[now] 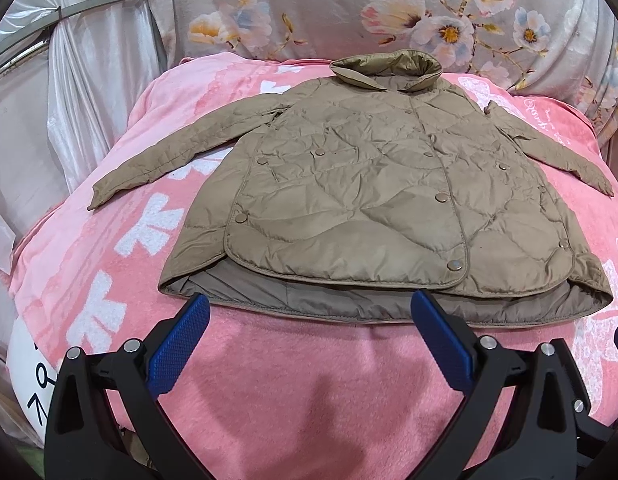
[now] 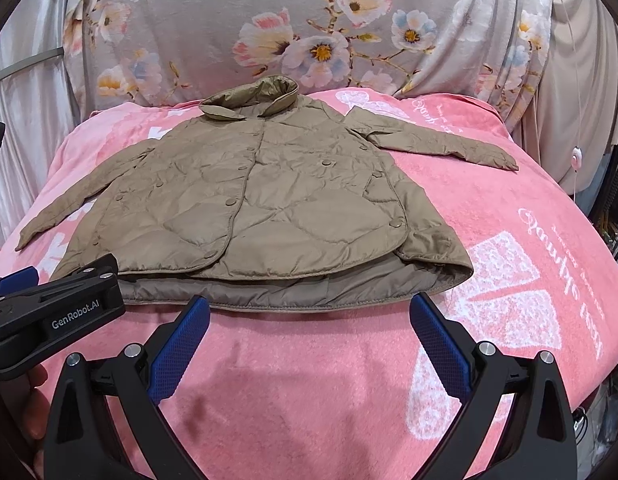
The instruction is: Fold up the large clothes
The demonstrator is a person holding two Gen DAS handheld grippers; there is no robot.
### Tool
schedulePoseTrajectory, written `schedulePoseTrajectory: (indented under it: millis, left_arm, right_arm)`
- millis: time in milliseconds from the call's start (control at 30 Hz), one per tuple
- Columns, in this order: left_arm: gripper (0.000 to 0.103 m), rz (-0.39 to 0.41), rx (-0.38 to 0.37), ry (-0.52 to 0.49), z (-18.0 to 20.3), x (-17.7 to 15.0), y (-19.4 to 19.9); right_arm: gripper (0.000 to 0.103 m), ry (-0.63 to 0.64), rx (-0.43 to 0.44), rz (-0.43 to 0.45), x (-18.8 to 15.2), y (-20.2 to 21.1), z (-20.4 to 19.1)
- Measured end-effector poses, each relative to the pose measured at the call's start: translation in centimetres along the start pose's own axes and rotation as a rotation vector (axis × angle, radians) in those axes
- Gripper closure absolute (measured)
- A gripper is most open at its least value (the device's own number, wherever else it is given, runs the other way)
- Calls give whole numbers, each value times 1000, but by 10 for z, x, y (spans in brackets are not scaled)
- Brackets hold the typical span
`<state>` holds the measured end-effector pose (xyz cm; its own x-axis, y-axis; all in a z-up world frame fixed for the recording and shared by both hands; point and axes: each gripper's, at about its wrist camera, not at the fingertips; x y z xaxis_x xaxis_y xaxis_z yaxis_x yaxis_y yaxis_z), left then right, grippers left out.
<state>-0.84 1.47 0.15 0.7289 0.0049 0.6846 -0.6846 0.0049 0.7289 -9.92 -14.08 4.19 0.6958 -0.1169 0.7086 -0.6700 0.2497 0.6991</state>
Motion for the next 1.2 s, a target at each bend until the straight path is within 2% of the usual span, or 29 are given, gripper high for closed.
schedulePoseTrajectory:
  millis: [1200]
  left_arm:
    - [5,-1,6,6,-8,-4,3]
  right_arm:
    - [5,-2,3,0,-2,4,-1]
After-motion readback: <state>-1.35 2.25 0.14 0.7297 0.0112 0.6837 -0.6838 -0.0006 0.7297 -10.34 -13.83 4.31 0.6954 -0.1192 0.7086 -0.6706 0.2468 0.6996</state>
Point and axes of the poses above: each gripper's, at about its wrist camera, not at the fingertips, and y roughly against the way its jaws point, z to its right, x to its top, and after that the axes turned 8 degrees about y, right-handed
